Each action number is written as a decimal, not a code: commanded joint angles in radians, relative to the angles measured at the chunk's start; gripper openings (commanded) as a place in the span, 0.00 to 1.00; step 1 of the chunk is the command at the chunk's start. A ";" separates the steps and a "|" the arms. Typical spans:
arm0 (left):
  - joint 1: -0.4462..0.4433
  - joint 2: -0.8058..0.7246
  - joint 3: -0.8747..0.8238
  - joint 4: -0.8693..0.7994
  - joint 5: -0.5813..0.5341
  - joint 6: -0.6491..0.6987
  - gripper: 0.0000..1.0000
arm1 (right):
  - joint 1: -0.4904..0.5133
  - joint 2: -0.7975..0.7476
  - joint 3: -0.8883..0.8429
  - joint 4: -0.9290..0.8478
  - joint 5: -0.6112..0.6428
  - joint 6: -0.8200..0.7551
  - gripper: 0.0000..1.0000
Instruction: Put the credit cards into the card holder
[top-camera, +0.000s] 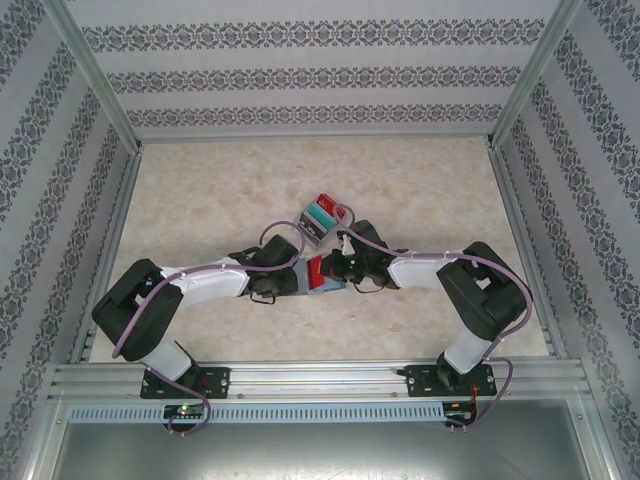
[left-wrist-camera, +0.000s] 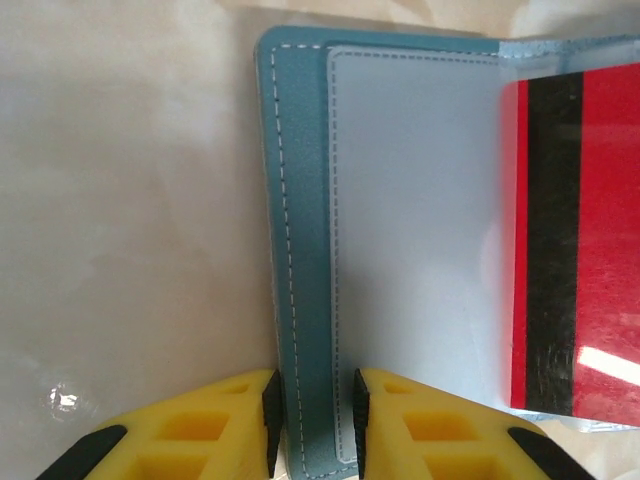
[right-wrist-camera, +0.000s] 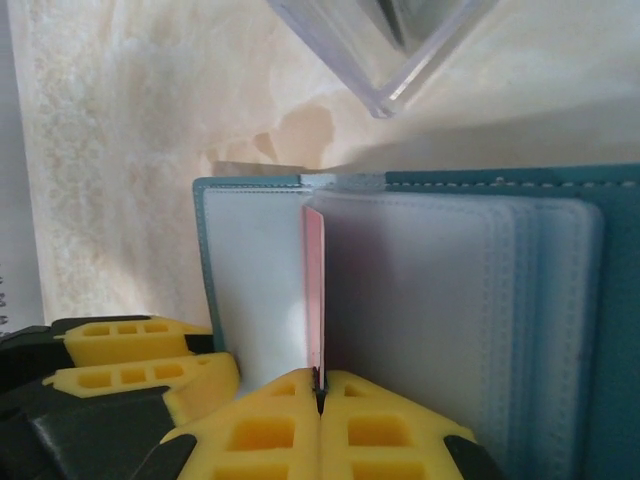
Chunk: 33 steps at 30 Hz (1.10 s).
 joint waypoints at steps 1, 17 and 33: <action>-0.012 0.049 0.000 0.002 0.004 0.018 0.29 | 0.018 0.045 0.026 0.000 0.001 0.017 0.00; -0.009 -0.040 -0.002 -0.049 -0.065 0.012 0.46 | 0.040 0.104 0.009 -0.007 0.042 -0.010 0.00; 0.097 -0.040 -0.034 0.091 0.031 0.013 0.40 | 0.048 0.114 0.063 -0.119 0.061 -0.044 0.07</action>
